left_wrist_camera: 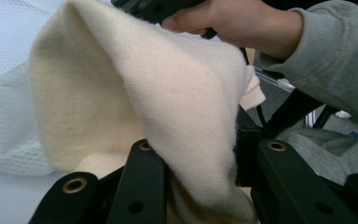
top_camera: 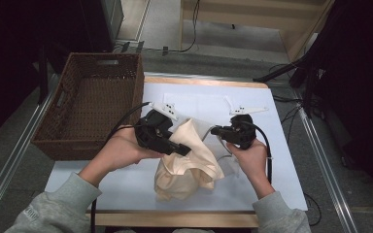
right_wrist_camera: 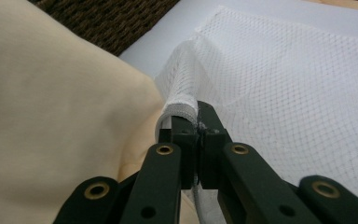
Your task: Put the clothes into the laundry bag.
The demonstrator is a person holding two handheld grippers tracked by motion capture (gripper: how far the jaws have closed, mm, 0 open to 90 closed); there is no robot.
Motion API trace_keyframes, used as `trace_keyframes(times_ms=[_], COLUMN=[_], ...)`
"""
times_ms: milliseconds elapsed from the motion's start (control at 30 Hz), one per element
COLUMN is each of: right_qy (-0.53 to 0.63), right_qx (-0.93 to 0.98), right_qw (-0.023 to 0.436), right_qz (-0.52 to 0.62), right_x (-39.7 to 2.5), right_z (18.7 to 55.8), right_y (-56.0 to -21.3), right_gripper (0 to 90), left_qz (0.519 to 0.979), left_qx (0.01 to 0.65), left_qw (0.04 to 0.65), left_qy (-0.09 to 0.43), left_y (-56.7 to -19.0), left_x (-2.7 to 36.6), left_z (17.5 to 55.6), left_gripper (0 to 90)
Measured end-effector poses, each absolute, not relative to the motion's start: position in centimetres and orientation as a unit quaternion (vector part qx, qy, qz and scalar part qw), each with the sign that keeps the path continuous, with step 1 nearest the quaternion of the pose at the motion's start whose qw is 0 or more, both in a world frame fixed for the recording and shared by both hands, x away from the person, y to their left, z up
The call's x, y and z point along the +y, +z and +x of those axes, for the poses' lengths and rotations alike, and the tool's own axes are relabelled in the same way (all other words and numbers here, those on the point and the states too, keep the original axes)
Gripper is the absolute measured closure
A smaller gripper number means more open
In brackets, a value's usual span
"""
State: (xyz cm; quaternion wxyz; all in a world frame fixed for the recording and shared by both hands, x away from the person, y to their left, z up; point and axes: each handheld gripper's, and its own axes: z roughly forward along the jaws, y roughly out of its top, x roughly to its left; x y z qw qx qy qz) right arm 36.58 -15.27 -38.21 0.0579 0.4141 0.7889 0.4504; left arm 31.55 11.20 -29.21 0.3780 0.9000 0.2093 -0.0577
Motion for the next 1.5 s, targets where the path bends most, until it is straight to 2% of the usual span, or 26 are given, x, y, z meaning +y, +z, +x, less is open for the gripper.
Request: trace_keyframes(times_ms=[133,200,267,500,733,833,933,1033,1200,1367,1500], right_qy=[0.449,0.448,0.450,0.449,0.450,0.451,0.451,0.451,0.456,0.459,0.460], right_qx=[0.792,0.792,0.792,0.796,0.797,0.795,0.793,0.792,0.789,0.790,0.794], right_qw=[0.055,0.055,0.055,0.053,0.057,0.057,0.060,0.060,0.060,0.060,0.063], right_qz=[0.411,0.411,0.409,0.403,0.399,0.401,0.405,0.408,0.407,0.403,0.392], right_x=[-14.8,-14.7,-14.6,-14.2,-13.9,-13.7,-13.7,-13.5,-13.7,-13.4,-13.0], right_z=[36.6,36.5,36.4,36.2,36.2,36.3,36.5,36.8,36.5,36.0,35.4], right_y=[-38.0,-37.9,-37.8,-37.6,-37.4,-37.4,-37.4,-37.4,-36.7,-36.1,-35.7], right_gripper=[88.8,88.8,88.7,88.7,88.7,88.7,88.7,88.6,88.8,88.8,88.8], left_qz=[0.883,0.881,0.880,0.876,0.885,0.890,0.888,0.900,0.912,0.916,0.919], left_qx=[0.240,0.246,0.256,0.272,0.236,0.196,0.183,0.163,0.196,0.211,0.191], left_qw=[0.397,0.400,0.399,0.398,0.400,0.409,0.416,0.398,0.355,0.339,0.339], left_qy=[-0.063,-0.048,-0.033,-0.032,-0.024,-0.045,-0.065,-0.068,-0.059,-0.045,-0.062], left_y=[-31.5,-32.2,-32.8,-34.1,-32.9,-31.2,-30.9,-31.7,-34.1,-35.3,-36.3], left_x=[11.3,11.3,11.3,11.1,10.1,9.5,9.1,8.2,7.7,6.8,5.7], left_z=[32.4,32.3,32.1,31.6,30.8,30.3,30.3,30.5,32.3,33.2,33.1], left_gripper=[72.3,72.3,72.2,71.8,72.2,72.2,72.2,72.2,72.2,72.2,72.4])
